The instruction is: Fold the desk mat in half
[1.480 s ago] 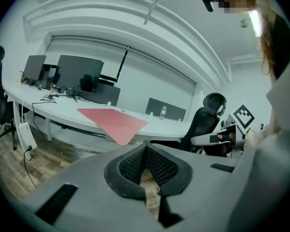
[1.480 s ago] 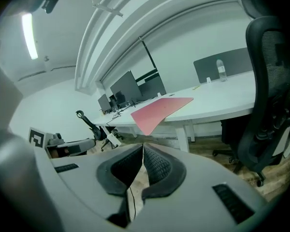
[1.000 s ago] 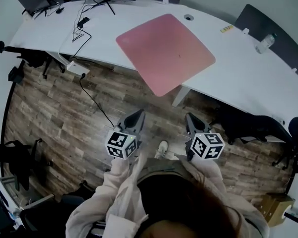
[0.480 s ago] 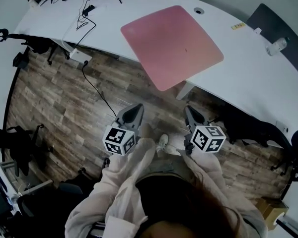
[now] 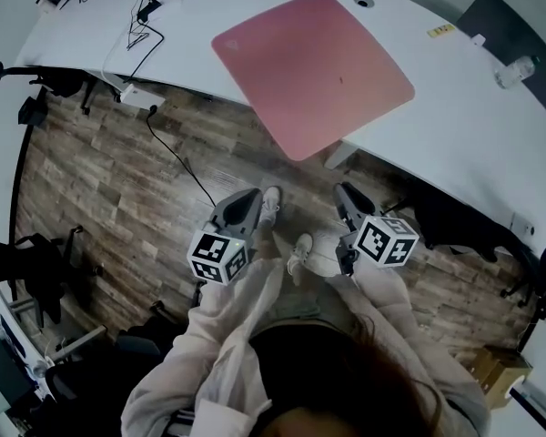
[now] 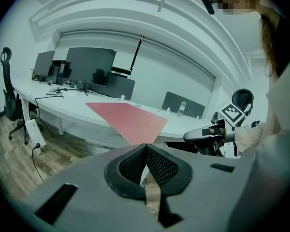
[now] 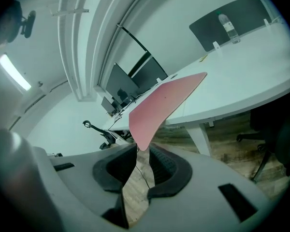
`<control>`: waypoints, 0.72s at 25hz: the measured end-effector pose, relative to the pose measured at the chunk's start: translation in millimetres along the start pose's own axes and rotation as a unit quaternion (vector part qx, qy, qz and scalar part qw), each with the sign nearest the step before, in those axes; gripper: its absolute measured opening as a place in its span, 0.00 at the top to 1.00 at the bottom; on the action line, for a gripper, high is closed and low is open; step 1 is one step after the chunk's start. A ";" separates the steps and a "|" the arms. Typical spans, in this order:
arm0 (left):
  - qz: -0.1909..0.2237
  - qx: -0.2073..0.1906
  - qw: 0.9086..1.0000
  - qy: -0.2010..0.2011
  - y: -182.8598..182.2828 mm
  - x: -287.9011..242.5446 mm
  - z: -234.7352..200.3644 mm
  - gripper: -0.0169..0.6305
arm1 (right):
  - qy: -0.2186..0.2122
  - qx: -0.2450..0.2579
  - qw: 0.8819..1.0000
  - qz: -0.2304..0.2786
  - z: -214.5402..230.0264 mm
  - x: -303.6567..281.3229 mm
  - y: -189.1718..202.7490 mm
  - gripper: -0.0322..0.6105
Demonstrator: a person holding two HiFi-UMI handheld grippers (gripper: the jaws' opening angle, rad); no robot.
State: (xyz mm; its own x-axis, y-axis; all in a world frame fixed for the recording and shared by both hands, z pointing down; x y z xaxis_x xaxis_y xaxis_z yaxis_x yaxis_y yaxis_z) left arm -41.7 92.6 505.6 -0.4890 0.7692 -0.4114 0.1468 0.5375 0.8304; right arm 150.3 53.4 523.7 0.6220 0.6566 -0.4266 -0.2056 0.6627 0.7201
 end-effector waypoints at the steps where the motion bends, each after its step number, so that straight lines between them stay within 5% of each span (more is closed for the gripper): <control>1: -0.002 0.001 1.000 0.001 -0.2 -2.8 -3.5 0.93 | 0.000 -0.003 1.000 -0.001 0.7 -5.0 -0.8 0.80; 18: -0.035 0.029 0.998 0.037 -4.6 -73.0 -87.6 0.93 | 0.003 -0.099 0.995 -0.027 13.7 -120.2 5.8 0.64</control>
State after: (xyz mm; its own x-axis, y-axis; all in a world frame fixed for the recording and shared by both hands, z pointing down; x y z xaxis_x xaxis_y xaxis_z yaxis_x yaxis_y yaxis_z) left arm -82.1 3.7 564.7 -0.5622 0.7021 -0.4370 0.1583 0.6100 0.7764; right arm 84.7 -26.6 586.7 0.6312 0.6205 -0.4654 -0.3183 0.7544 0.5741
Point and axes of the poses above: the fingertips, and each gripper's own axes: x backward along the fingers, z to its right, y out of its underside, the point moved 2 cm from there along x, backward along the fingers, and after that the axes turned 7 degrees about x, right-handed, at the moved point
